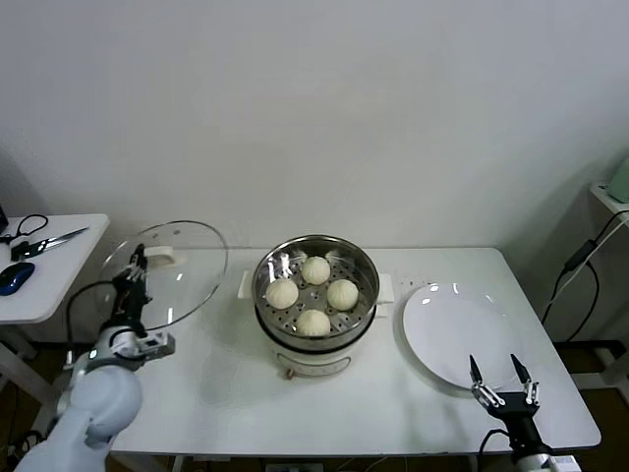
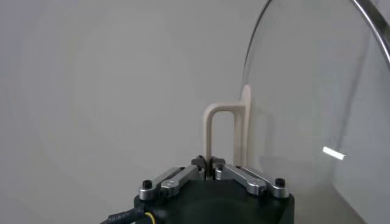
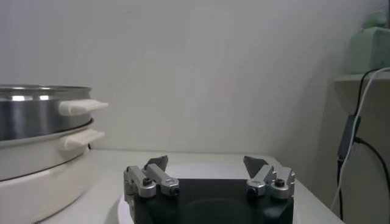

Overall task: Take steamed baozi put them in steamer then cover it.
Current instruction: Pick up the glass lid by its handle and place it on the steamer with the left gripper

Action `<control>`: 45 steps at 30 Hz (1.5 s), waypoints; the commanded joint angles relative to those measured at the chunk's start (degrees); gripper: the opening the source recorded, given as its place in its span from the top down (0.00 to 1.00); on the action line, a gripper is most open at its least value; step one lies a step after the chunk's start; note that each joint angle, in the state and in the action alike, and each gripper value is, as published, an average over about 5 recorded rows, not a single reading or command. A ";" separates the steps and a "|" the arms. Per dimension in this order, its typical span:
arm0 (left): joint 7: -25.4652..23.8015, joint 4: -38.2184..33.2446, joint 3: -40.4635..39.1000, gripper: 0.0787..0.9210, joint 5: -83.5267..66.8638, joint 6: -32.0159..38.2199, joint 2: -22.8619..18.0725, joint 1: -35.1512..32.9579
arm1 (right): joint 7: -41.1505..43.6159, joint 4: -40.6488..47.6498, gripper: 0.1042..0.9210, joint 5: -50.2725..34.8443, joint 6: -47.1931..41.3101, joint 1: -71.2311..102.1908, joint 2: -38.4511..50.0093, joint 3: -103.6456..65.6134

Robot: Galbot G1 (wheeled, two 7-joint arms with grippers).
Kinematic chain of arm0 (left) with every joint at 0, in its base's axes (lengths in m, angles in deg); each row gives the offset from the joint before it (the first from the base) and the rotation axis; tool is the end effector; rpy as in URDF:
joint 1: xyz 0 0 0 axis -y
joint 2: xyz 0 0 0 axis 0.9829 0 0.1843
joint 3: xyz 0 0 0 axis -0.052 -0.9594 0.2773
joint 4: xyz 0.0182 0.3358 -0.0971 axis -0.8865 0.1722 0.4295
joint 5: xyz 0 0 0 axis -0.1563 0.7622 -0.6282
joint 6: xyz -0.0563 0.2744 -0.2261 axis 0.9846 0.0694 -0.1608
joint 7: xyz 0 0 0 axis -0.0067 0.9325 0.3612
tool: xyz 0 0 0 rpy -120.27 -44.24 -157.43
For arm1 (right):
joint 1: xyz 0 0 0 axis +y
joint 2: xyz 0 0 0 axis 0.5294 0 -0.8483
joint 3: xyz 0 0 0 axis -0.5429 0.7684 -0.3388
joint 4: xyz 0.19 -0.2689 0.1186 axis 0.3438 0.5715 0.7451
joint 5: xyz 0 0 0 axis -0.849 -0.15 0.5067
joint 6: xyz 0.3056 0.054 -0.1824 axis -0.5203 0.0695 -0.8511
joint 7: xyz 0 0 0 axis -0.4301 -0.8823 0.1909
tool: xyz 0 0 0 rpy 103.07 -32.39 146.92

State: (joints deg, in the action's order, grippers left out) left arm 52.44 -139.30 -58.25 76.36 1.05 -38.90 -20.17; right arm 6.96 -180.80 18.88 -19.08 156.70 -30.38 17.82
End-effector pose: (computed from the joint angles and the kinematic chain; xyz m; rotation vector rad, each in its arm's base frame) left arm 0.2931 0.0910 -0.2428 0.3114 -2.2576 -2.0878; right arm 0.1463 -0.1474 -0.4020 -0.0082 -3.0676 0.0559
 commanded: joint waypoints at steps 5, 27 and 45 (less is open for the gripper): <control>-14.12 -11.78 -21.40 0.93 12.60 -16.59 -4.84 12.95 | -1.50 3.08 0.12 1.89 1.06 -2.48 -0.39 1.31; -17.95 10.37 -36.70 0.93 34.97 -16.96 -34.01 18.15 | -1.93 4.95 0.12 -2.00 5.08 -1.76 2.00 0.40; -13.75 14.07 -33.09 0.93 32.41 -14.60 -27.43 15.75 | -2.15 5.41 0.12 -2.19 6.42 -1.44 1.61 0.28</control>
State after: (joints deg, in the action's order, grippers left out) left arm 38.37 -126.95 -91.24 108.85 -13.19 -66.60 -4.20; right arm 4.83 -175.37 17.04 -13.21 155.09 -28.76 18.21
